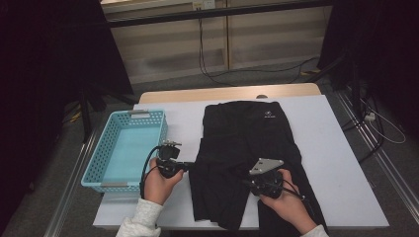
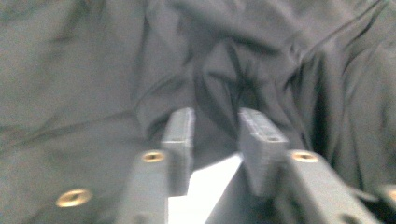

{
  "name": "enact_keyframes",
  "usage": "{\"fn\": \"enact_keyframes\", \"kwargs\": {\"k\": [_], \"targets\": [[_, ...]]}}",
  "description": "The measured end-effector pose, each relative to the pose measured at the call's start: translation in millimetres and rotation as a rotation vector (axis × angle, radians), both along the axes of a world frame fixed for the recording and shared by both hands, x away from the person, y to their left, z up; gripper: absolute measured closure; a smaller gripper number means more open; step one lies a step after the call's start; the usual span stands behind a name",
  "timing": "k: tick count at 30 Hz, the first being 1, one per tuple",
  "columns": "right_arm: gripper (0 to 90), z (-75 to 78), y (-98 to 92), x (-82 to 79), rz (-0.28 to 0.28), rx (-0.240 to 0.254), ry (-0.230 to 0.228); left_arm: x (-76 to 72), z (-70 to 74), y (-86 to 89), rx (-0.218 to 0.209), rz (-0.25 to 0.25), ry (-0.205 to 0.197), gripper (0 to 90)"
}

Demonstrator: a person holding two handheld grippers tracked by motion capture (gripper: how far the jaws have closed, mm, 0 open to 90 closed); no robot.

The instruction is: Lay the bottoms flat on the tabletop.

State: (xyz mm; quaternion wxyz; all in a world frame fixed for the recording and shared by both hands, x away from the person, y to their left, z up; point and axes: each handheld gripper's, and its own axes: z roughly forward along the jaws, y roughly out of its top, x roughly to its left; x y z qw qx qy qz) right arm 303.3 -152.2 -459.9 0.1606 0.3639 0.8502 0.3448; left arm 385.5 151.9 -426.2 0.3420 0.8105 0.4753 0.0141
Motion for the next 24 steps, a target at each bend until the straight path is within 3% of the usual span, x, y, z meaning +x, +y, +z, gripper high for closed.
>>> {"fn": "enact_keyframes", "kwargs": {"k": [2, 4, 7, 9, 11, 15, 20, 24], "targets": [[89.3, -0.4, -5.6, -0.4, 0.013, 0.011, 0.005, 0.6, -1.4, 0.7, 0.001, -0.004, 0.008, 89.1], [90.0, 1.9, -11.6, -0.3, 0.013, 0.005, 0.032, 0.5, -1.6, 0.4, 0.001, -0.003, 0.009, 89.0], [90.0, 3.8, -22.3, -2.0, -0.006, -0.023, 0.039, -0.1, -0.4, -0.7, 0.000, -0.003, 0.002, 88.9], [90.0, 5.4, -27.6, -3.8, 0.007, -0.008, 0.062, -0.3, -1.4, -3.1, 0.000, -0.014, 0.005, 88.8], [82.9, 7.9, -30.1, -5.8, 0.024, 0.031, 0.063, -0.6, -3.2, -6.2, 0.004, -0.020, 0.007, 88.7], [66.1, 19.3, -38.6, -4.0, -0.031, 0.097, 0.027, -0.9, -4.9, -10.0, 0.007, -0.041, 0.008, 88.6], [57.3, 30.9, -58.5, -1.1, -0.107, 0.109, -0.010, -1.1, -4.8, -10.7, 0.007, -0.044, 0.007, 88.7], [53.1, 28.9, -80.0, 2.2, -0.187, 0.101, -0.025, -0.8, -5.4, -10.9, 0.011, -0.045, 0.007, 88.7]]}}
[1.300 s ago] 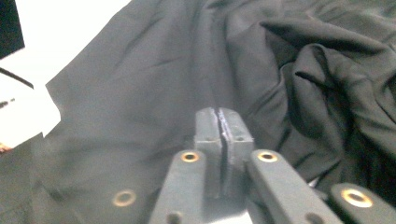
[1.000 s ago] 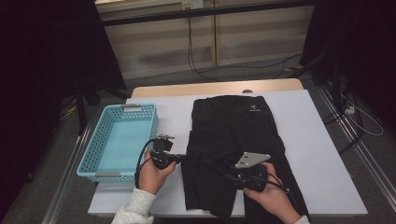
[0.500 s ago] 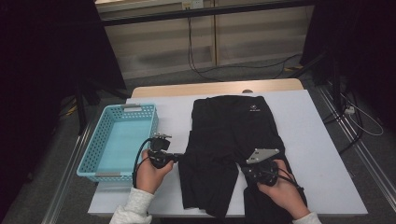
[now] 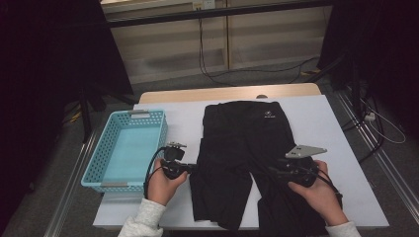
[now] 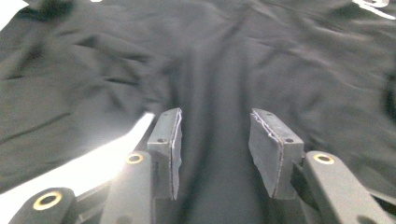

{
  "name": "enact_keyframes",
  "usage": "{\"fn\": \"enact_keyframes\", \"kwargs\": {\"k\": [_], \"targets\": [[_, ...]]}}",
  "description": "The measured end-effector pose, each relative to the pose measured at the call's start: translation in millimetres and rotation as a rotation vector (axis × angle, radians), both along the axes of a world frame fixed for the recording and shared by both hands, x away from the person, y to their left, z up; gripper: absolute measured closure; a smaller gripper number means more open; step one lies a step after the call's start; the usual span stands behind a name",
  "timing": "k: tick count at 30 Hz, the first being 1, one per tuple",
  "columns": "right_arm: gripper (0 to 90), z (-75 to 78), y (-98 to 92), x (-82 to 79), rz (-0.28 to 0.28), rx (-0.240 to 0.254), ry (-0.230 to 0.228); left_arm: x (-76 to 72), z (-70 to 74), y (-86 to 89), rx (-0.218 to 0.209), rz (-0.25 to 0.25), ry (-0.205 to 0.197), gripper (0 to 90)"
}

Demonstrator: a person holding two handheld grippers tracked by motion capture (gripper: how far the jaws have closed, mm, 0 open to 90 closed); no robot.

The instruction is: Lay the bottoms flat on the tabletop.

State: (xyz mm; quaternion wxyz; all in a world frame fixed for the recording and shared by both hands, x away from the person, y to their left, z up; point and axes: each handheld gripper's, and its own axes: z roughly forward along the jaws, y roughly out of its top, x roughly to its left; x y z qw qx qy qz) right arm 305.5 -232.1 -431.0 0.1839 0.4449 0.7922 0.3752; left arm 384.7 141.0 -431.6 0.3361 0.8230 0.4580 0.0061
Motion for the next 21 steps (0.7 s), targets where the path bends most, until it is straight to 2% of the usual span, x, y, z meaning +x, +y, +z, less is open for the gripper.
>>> {"fn": "enact_keyframes", "kwargs": {"k": [5, 7, 10, 15, 16, 17, 18, 19, 21], "targets": [[50.2, -10.8, -25.6, 3.7, -0.122, -0.058, 0.013, 0.7, -0.7, 0.8, -0.001, 0.001, 0.001, 88.7], [50.1, -14.7, -35.2, 4.5, -0.166, -0.066, 0.019, 0.7, -0.7, 0.9, -0.001, 0.000, 0.004, 88.7], [50.0, -19.0, -46.5, 5.4, -0.205, -0.076, 0.029, 0.7, -1.1, 0.5, 0.000, 0.001, 0.001, 88.6], [49.4, -28.7, -54.3, 6.3, -0.227, -0.069, 0.064, 0.2, -1.2, -1.3, 0.002, -0.005, -0.004, 88.7], [49.8, -30.2, -54.9, 6.3, -0.230, -0.061, 0.060, 0.2, -1.3, -1.6, 0.001, -0.005, -0.003, 88.7], [52.8, -30.6, -55.6, 6.3, -0.234, -0.053, 0.059, 0.3, -1.4, -1.6, 0.002, -0.006, -0.004, 88.6], [62.4, -30.0, -56.2, 6.0, -0.226, -0.053, 0.060, 0.3, -1.4, -1.5, 0.002, -0.008, -0.002, 88.7], [68.2, -29.2, -56.8, 5.5, -0.215, -0.034, 0.071, 0.3, -1.5, -1.5, 0.003, -0.008, -0.003, 88.7], [76.7, -29.6, -58.7, 5.1, -0.218, -0.038, 0.066, 0.1, -1.4, -1.6, 0.003, -0.008, -0.004, 88.7]]}}
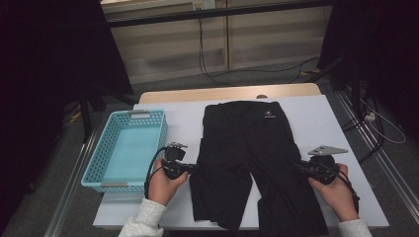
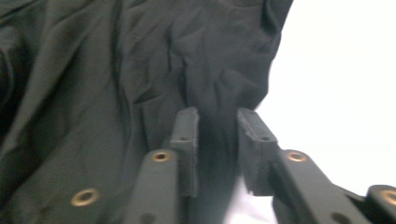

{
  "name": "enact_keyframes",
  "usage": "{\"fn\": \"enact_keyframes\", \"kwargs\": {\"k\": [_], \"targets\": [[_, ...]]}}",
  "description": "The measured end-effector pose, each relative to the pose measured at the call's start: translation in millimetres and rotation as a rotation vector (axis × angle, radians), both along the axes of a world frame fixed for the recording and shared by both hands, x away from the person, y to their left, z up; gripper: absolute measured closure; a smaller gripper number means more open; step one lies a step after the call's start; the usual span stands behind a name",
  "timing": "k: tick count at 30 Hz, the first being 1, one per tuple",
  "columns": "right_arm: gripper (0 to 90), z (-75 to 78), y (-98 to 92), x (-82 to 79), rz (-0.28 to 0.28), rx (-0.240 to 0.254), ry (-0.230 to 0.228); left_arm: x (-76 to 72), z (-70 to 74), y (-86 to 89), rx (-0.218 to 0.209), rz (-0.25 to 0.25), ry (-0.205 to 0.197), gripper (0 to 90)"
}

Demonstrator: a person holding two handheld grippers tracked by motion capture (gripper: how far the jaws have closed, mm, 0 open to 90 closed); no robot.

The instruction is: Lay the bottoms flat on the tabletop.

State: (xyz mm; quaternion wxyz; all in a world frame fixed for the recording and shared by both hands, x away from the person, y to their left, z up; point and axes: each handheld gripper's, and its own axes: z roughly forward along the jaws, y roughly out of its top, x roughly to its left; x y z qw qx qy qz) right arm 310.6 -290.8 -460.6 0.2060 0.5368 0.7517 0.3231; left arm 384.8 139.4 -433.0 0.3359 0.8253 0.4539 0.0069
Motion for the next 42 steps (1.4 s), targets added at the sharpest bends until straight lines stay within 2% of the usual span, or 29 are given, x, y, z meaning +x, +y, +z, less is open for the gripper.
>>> {"fn": "enact_keyframes", "kwargs": {"k": [2, 3, 5, 7, 9, 11, 14, 15, 17, 20, 24, 28, 34, 42], "targets": [[88.2, 0.0, -4.1, 0.2, -0.004, 0.022, 0.002, -0.2, 0.4, -0.2, -0.001, 0.000, -0.002, 88.6], [89.5, -0.1, -6.3, 0.2, -0.009, 0.028, -0.004, -0.3, 0.4, -0.4, -0.003, -0.001, -0.001, 88.7], [89.7, 0.4, -12.6, 0.5, -0.040, 0.022, -0.022, -0.3, 0.5, -0.6, -0.004, -0.002, -0.003, 88.7], [89.7, -0.8, -20.5, 1.3, -0.066, 0.025, -0.021, -0.1, 0.5, -0.7, -0.003, -0.006, 0.001, 88.7], [87.9, -2.7, -23.6, 1.2, -0.061, 0.045, -0.018, -0.1, -0.1, -1.7, -0.002, -0.007, 0.001, 88.6], [84.8, -1.5, -22.1, 1.0, -0.062, 0.024, -0.023, -0.7, -0.6, -3.2, -0.004, -0.011, 0.004, 88.7], [88.4, -0.2, -21.8, 1.3, -0.060, -0.006, -0.024, -1.7, -1.5, -5.1, -0.004, -0.014, 0.006, 88.6], [87.1, -0.6, -23.0, 1.2, -0.057, 0.009, -0.019, -1.7, -2.0, -5.5, 0.000, -0.019, 0.009, 88.6], [78.5, -0.2, -24.1, 0.6, -0.079, -0.022, -0.033, -1.7, -3.0, -5.8, 0.003, -0.019, 0.008, 88.7], [69.5, 4.6, -20.0, -0.6, -0.075, -0.006, -0.048, -1.5, -1.6, -5.4, -0.001, -0.018, 0.007, 88.6], [57.0, 14.1, -1.0, -1.2, -0.020, 0.004, -0.070, -1.2, 0.0, -4.4, -0.007, -0.014, 0.007, 88.7], [51.5, 21.8, 26.2, -3.0, 0.059, 0.019, -0.094, -2.0, 1.0, -3.9, -0.008, -0.008, 0.001, 88.7], [51.6, 28.5, 69.9, -5.5, 0.202, 0.023, -0.110, -3.3, 0.9, -3.9, -0.006, -0.013, -0.004, 88.6], [55.5, 22.2, 109.2, 6.5, 0.298, 0.030, -0.104, -7.2, -0.4, -4.2, -0.015, -0.006, -0.013, 88.3]]}}
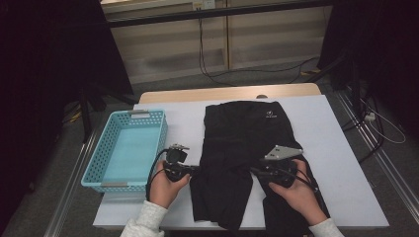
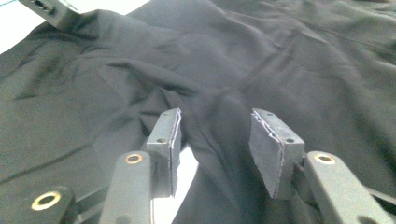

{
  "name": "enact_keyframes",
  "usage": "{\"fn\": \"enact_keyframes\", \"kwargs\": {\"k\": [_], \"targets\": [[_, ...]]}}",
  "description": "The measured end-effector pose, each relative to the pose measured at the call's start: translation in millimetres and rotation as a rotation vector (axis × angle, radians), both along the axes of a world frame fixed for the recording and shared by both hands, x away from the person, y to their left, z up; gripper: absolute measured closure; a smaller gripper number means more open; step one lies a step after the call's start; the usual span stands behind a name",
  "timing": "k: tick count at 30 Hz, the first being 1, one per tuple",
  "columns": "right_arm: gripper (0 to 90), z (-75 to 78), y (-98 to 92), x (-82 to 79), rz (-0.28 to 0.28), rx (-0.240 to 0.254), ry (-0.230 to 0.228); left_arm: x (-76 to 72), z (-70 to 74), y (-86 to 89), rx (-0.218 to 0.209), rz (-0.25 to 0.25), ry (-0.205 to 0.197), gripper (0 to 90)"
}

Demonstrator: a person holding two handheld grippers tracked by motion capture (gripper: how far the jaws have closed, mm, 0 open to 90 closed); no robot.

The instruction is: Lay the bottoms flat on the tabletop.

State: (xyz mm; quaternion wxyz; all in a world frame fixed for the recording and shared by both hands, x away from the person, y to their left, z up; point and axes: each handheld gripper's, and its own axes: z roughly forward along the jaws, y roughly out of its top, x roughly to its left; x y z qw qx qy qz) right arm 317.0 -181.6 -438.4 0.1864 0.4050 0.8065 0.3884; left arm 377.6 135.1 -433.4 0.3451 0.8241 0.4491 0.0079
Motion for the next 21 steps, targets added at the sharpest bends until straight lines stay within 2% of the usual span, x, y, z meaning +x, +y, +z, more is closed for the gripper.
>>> {"fn": "enact_keyframes", "kwargs": {"k": [2, 3, 6, 8, 9, 10, 12, 16, 18, 21], "targets": [[55.8, -0.1, 9.2, 3.7, 0.024, 0.014, 0.006, -0.2, 0.0, 0.3, -0.001, -0.001, 0.002, 88.4], [55.8, 0.0, 14.2, 5.4, 0.037, 0.007, 0.001, -1.2, -1.0, -0.1, -0.012, 0.007, -0.001, 88.4], [59.0, -5.3, 26.6, 11.1, 0.058, -0.037, 0.008, -1.9, -1.8, 1.6, -0.005, -0.002, 0.004, 88.3], [66.2, -11.7, 30.1, 15.2, 0.059, -0.065, 0.029, -2.7, -2.2, 2.4, -0.005, 0.006, -0.006, 88.0], [73.8, -14.5, 30.2, 16.6, 0.059, -0.077, 0.038, -3.1, -2.1, 2.9, -0.004, 0.008, -0.009, 87.5], [82.1, -16.6, 29.2, 17.6, 0.069, -0.086, 0.055, -3.2, -2.3, 3.7, -0.006, 0.008, -0.008, 87.4], [86.7, -19.1, 26.0, 18.8, 0.072, -0.087, 0.070, -3.5, -2.7, 4.4, -0.013, 0.014, -0.008, 86.3], [87.9, -16.4, 18.2, 19.4, 0.069, -0.073, 0.072, -3.7, -2.9, 4.7, -0.011, 0.015, -0.016, 82.8], [87.9, -12.2, 10.9, 18.0, 0.062, -0.040, 0.069, -3.9, -2.5, 4.8, -0.015, 0.019, -0.024, 79.0], [87.8, -5.4, -4.5, 16.5, 0.034, -0.024, 0.053, -4.0, -1.8, 3.2, -0.026, 0.027, -0.043, 70.5]]}}
